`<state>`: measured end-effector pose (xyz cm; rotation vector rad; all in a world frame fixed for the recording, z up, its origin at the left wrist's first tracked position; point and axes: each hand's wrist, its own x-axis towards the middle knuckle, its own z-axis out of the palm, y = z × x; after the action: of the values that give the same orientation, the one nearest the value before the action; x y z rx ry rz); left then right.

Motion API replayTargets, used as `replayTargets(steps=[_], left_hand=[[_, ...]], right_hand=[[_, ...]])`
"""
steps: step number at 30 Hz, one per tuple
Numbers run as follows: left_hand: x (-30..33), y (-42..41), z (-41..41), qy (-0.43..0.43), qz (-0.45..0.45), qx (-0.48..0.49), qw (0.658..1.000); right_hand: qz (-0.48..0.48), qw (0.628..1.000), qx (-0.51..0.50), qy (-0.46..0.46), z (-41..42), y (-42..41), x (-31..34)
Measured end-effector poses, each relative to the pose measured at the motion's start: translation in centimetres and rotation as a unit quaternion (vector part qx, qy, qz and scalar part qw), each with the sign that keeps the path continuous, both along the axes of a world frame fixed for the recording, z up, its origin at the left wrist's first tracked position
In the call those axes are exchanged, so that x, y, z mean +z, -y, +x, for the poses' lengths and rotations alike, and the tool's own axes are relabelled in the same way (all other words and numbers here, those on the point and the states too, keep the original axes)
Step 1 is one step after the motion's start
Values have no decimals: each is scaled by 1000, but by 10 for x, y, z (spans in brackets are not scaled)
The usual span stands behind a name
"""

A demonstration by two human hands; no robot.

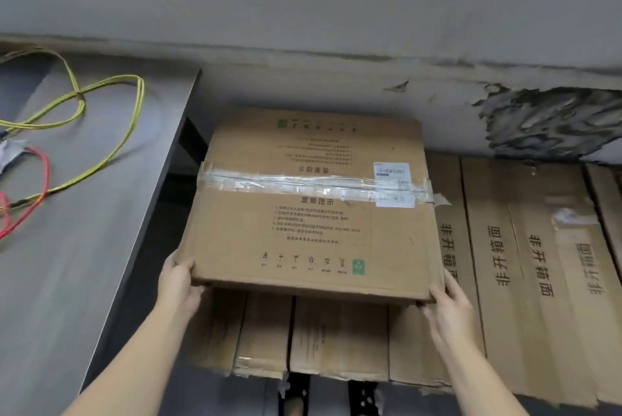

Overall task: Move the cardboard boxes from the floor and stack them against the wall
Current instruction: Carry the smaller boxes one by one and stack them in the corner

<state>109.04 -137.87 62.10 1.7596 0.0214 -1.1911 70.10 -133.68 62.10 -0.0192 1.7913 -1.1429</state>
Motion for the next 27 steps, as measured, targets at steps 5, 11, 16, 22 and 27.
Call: replayTargets(steps=[5,11,16,22,27], left_hand=[[-2,34,9,-11,-12,-38,999],[7,17,4,25,26,-102,994],[44,-16,-13,93,22,-223,970],[119,-51,-26,108,-101,-401,904],[191,-85,-39,134,-220,-529,809]], right_hand=[[-5,1000,3,-10,8,38,-10],[39,995,73,-47,7,39,-11],[41,980,170,-94,25,7,30],[-85,934,317,-140,65,-61,130],[-145,936,289,-136,74,-143,200]])
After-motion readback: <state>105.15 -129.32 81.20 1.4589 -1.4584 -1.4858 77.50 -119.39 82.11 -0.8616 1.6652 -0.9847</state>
